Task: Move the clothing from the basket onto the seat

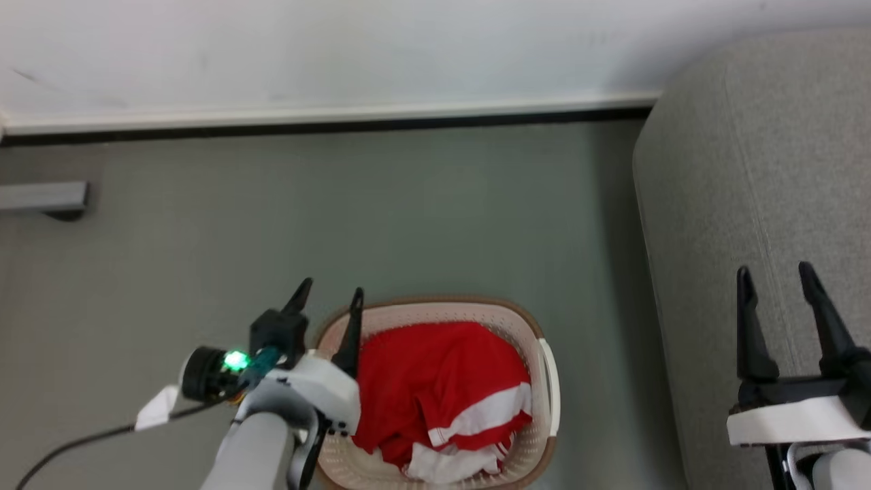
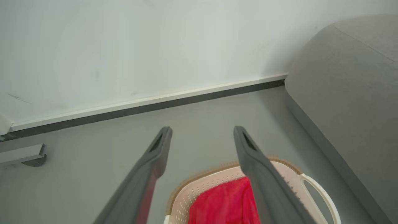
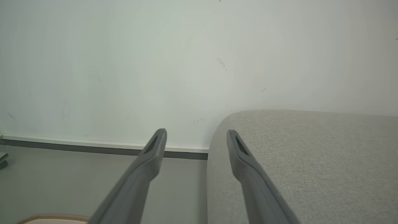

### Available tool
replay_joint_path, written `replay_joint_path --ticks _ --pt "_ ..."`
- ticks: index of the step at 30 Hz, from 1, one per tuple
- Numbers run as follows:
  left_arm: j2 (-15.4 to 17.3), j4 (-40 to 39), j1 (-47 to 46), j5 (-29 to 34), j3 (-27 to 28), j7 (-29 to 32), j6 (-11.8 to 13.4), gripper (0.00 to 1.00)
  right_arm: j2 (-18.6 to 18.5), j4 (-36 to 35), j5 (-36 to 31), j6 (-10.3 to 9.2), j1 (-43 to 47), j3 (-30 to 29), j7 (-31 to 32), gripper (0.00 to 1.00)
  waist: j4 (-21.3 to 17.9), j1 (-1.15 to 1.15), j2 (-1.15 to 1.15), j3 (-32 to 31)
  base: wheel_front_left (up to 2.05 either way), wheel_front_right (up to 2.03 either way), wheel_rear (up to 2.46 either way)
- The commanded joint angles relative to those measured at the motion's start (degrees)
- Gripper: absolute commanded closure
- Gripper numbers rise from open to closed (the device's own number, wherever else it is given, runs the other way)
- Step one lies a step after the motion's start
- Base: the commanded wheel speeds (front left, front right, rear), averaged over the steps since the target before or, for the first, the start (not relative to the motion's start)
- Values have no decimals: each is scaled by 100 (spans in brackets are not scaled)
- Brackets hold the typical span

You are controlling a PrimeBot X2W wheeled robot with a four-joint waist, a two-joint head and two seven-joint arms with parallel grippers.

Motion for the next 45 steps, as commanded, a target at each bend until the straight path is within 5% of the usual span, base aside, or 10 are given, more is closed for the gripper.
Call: replay_joint_path --ticks 1,11,28,36,45 --pt "-21 202 -222 112 -121 160 -72 0 15 -81 34 -12 -163 -25 4 0 -200 -1 0 444 0 0 0" --pt "-84 1227 -1178 290 -882 1005 -440 0 35 -505 107 -12 -673 21 4 0 -566 -1 0 1376 0 0 0" --pt "-115 2351 -2403 -253 -1555 1452 -330 0 44 -1107 399 -12 -1142 112 4 0 -902 -1 0 2969 0 0 0" --pt "-114 2709 -2821 -706 -1892 1444 -89 0 45 -1324 356 -12 -1178 43 4 0 -949 -1 0 3359 0 0 0" --pt "-88 3502 -3373 -703 -1913 1271 467 0 44 -1543 452 -12 -1045 4 5 0 -1042 -1 0 3635 0 0 0"
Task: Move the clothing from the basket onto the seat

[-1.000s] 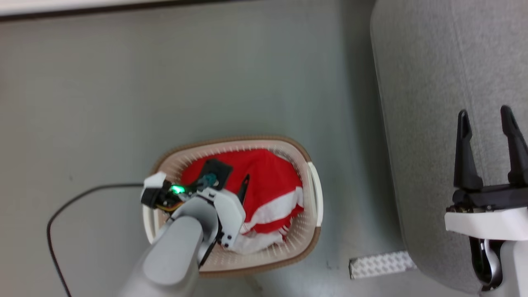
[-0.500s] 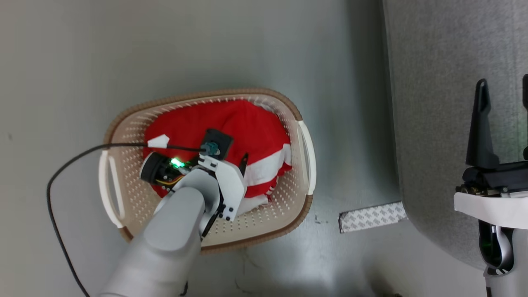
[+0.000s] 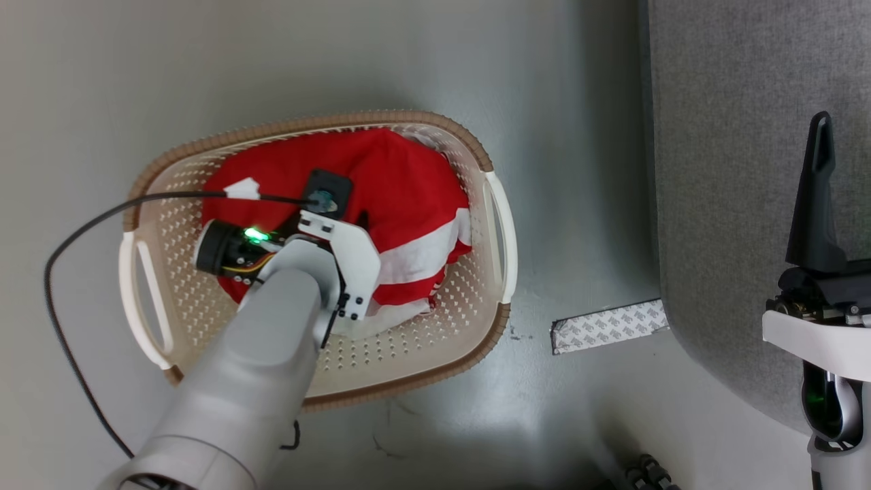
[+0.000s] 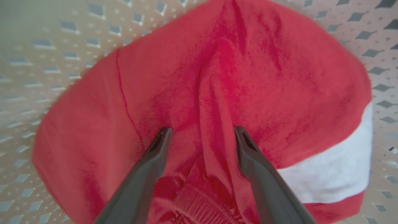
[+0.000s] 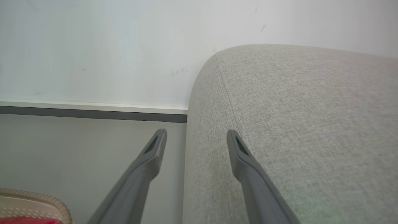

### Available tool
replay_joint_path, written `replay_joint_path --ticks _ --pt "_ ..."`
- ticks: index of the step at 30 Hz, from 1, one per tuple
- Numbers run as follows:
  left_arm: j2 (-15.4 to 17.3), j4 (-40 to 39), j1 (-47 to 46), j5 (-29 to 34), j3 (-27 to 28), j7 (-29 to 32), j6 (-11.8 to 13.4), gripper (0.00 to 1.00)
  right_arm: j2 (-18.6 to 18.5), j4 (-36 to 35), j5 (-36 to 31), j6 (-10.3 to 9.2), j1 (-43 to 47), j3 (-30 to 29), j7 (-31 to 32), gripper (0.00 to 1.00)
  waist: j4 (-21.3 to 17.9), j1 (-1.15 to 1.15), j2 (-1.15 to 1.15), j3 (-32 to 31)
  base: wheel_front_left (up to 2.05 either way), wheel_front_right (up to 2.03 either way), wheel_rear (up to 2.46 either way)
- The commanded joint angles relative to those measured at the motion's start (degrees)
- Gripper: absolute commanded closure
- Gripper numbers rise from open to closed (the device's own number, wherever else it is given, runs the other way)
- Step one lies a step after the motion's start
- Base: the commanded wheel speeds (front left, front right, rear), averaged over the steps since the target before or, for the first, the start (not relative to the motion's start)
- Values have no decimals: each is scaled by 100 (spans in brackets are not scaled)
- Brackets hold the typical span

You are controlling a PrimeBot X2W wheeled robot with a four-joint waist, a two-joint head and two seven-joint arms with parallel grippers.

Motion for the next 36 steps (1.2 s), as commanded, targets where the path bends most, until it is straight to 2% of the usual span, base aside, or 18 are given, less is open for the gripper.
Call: replay_joint_path --ticks 1,11,12,13,14,22,29,36 --pt "51 102 -69 -83 46 -27 -18 0 16 -7 74 -12 62 -37 6 0 -26 -1 0 46 0 0 0" --pt "61 568 -349 -128 -30 -222 -97 0 20 36 267 -12 54 28 14 0 -157 -1 0 273 0 0 0" --pt "61 609 -364 -122 -49 -251 -99 16 20 37 292 -13 58 35 14 0 -173 -1 0 286 0 0 0" --pt "60 634 -375 -114 -65 -270 -112 50 20 43 302 -13 59 43 14 0 -189 -1 0 294 0 0 0" --pt "60 663 -380 -133 -72 -305 -125 100 20 54 309 -13 63 47 14 0 -204 -1 0 295 0 0 0" --pt "30 599 -212 -424 -4 -887 -296 100 16 208 300 -14 122 11 11 0 -106 -1 0 -111 0 0 0" --pt "20 418 343 -820 75 -1353 -465 100 15 395 201 -14 273 -12 6 0 139 -1 0 -1000 0 0 0" --pt "18 -204 1119 -1237 -58 -1544 -546 100 10 618 52 -14 734 -187 6 0 430 -1 0 -2093 0 0 0"
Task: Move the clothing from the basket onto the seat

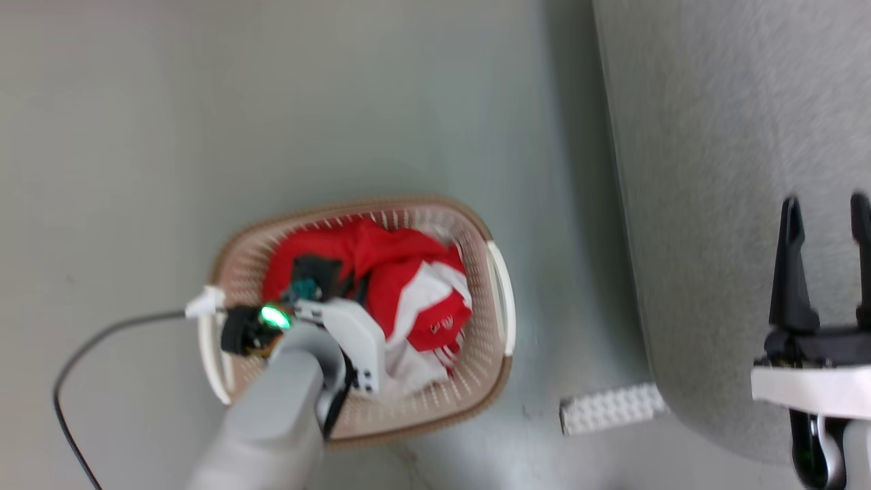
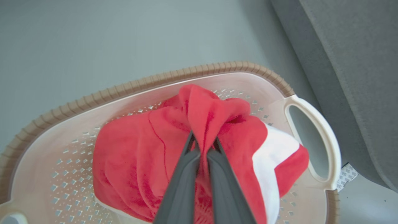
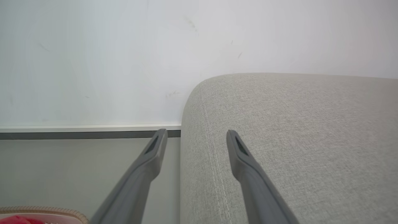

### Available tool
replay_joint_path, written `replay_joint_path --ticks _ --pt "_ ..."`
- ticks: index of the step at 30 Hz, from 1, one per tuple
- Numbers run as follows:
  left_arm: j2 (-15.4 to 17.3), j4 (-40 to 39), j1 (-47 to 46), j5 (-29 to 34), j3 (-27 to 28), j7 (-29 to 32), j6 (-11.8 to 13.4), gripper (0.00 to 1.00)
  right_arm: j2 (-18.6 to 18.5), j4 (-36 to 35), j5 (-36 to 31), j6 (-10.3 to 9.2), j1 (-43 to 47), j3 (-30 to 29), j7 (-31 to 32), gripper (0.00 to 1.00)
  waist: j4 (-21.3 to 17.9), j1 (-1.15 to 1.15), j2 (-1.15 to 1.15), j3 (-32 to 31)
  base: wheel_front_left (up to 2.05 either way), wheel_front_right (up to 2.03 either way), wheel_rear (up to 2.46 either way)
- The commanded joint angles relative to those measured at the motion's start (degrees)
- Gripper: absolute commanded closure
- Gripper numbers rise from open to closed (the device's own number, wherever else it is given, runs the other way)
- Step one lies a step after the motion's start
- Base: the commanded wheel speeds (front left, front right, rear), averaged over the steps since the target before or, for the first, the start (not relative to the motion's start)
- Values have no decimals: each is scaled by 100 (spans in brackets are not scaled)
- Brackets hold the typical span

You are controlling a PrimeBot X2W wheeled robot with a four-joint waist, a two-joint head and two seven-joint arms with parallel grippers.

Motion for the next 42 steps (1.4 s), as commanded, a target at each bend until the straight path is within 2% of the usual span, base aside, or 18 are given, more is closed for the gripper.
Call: replay_joint_path --ticks 1,12,23,30,42 --pt "19 -175 259 -98 -47 -69 22 100 2 62 -42 -16 192 -83 5 0 293 0 0 -776 0 0 0" --pt "75 -1589 1459 -475 -94 -70 336 100 3 320 -168 -15 1056 -348 5 0 584 0 0 -2324 0 0 0" --pt "647 -3441 2772 -614 111 41 965 100 3 577 -374 -15 1884 -377 5 0 789 0 0 -3613 0 0 0" --pt "1104 -4204 3326 -488 286 42 1400 100 -14 797 -495 -15 2211 -185 5 0 872 0 0 -4019 0 0 0" --pt "1542 -4838 3722 -580 475 174 1628 100 -45 1065 -407 -15 2188 79 5 0 984 0 0 -4206 0 0 0"
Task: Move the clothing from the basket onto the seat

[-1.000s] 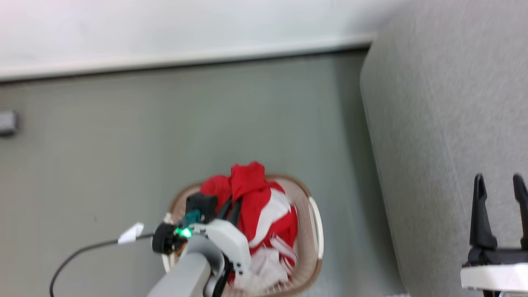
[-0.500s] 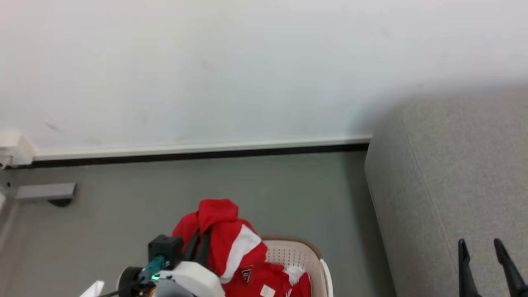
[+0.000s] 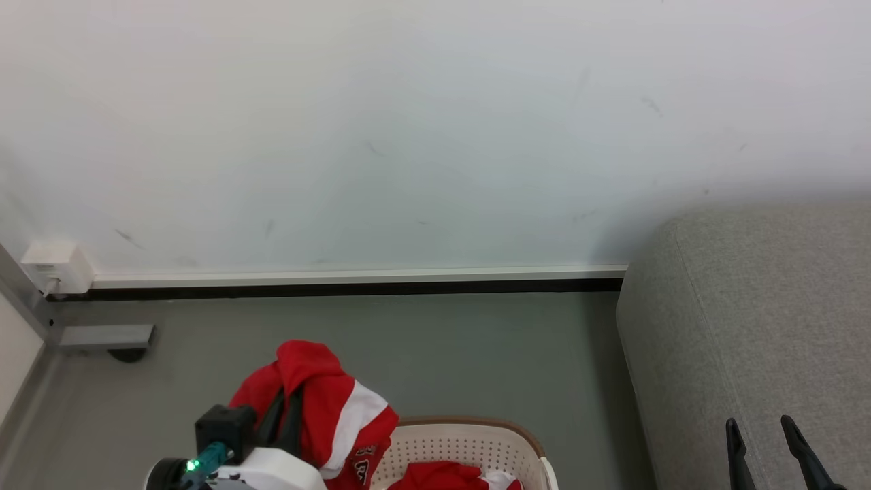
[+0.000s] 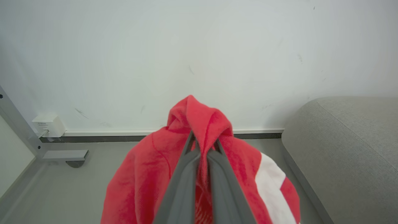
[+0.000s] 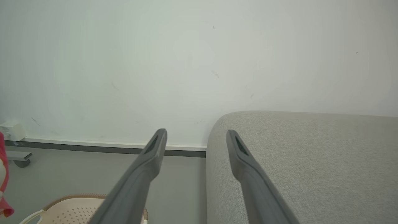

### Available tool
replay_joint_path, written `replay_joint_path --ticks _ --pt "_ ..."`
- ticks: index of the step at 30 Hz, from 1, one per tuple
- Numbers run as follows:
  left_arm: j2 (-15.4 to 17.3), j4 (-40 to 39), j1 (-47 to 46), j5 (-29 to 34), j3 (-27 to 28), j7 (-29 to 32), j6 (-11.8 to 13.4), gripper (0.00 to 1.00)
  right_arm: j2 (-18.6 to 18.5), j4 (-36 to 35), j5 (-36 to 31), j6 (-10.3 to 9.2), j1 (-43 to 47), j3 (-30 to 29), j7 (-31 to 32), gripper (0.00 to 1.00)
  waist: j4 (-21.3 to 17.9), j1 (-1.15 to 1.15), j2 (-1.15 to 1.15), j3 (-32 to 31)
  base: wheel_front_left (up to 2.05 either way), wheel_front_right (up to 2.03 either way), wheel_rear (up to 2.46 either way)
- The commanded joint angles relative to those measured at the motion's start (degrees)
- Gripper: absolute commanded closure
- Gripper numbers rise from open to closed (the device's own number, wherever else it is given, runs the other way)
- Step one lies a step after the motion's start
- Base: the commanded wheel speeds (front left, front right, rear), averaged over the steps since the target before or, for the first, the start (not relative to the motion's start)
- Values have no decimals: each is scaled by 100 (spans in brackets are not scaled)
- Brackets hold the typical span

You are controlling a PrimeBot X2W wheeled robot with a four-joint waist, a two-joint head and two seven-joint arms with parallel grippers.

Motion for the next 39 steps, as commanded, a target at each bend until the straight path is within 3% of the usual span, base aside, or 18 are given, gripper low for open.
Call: replay_joint_path --ticks 1,7,12,22,29,33,39 --pt "78 -71 55 0 7 29 36 100 -33 24 36 -15 8 21 5 0 13 1 0 -5 0 0 0" --pt "147 -338 49 13 -32 159 50 100 -89 -41 81 -15 -88 173 5 0 41 1 0 -14 0 0 0" --pt "196 -694 -79 59 -150 325 -39 100 -242 -210 208 -15 -235 640 5 0 33 1 0 -4 0 0 0" --pt "250 -1279 -544 151 -783 950 -645 100 -1139 -679 903 -15 -923 2548 346 0 -49 1 0 -18 0 0 0" --pt "-12 -1288 -876 299 -1296 1116 -1034 100 -1911 -1300 1618 -15 -1435 3753 888 0 -105 1 0 -36 0 0 0" --pt "-179 -1241 -1059 442 -1626 1177 -1217 100 -2231 -1548 1867 -15 -1717 4214 1129 0 -162 1 0 -7 0 0 0" --pt "-413 -1321 -1208 565 -2056 1273 -1451 100 -2472 -1644 2055 -15 -1938 4461 1312 0 -202 1 0 35 0 0 0"
